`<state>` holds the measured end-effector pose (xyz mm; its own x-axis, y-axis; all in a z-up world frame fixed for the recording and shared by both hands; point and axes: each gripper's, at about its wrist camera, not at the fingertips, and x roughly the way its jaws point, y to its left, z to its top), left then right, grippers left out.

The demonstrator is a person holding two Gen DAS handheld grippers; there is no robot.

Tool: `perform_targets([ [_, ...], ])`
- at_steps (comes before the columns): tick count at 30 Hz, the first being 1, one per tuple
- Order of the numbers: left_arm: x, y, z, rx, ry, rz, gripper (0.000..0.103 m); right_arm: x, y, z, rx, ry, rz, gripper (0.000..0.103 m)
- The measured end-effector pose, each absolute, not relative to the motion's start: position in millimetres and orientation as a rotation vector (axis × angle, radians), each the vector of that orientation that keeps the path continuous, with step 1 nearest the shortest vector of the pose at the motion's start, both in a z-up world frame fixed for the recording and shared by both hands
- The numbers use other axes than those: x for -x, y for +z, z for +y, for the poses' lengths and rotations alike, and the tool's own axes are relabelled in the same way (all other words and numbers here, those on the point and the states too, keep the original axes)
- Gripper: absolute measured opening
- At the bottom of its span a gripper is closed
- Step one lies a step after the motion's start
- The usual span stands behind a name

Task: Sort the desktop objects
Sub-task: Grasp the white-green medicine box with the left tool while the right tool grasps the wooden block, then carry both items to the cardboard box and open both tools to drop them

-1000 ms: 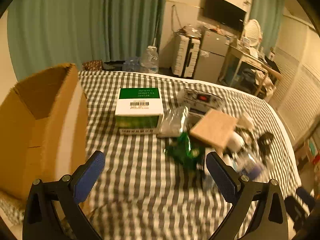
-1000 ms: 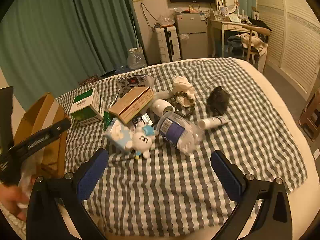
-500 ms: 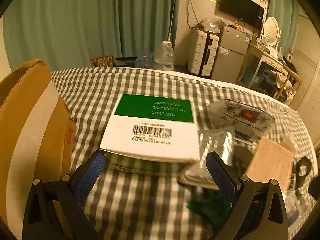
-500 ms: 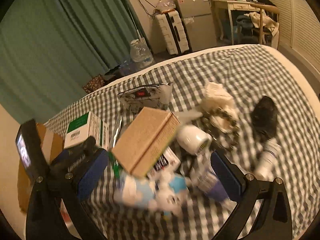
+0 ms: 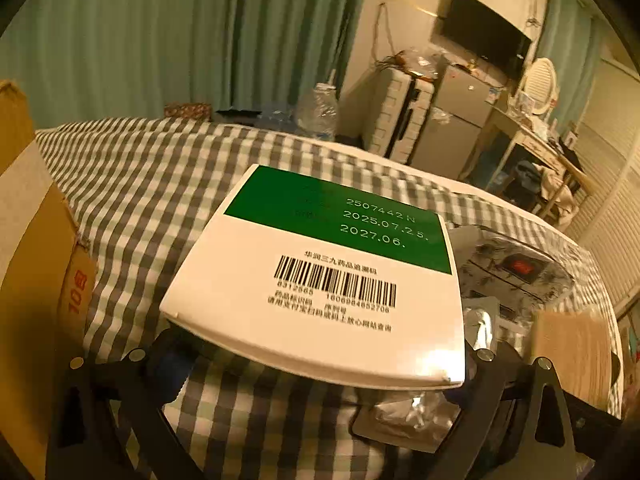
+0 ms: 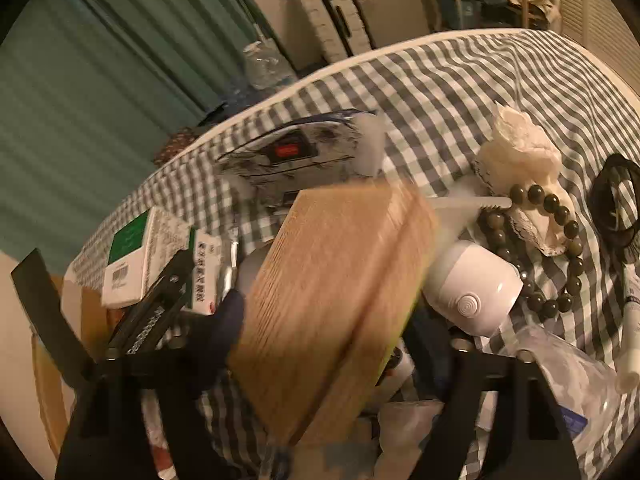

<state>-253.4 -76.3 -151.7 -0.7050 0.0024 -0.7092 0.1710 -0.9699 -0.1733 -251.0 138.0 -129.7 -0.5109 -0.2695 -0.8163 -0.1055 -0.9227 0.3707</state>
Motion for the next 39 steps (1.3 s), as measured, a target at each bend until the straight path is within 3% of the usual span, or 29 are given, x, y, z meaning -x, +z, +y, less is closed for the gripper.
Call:
perform_targets([
  [1,254,-150,-75,-1.158,-2.805,0.339,0.099,248,-128,137,-1.49,-2.586,-0.563,0.037],
  [3,248,-143,-73,-1.135,-2.83,0.315,0.099,239,-124,137,-1.449,-2.609,-0.52,0.03],
  [16,191,-66,-55,-1.089,-2.924,0.32,0.099,181,-76,136,-1.301,-2.705,-0.452,0.029],
  [24,138,-4,-45,-1.056,-2.958,0.217,0.099,128,-24,130,-1.209,-2.711,-0.446,0.029],
  [32,86,51,-122,-0.878,-2.858,0.233,0.099,82,28,72,-1.036,-2.63,-0.345,0.029],
  [39,55,49,-201,-0.843,-2.724,0.297,0.099,70,45,-8,-0.967,-2.462,-0.267,0.029],
])
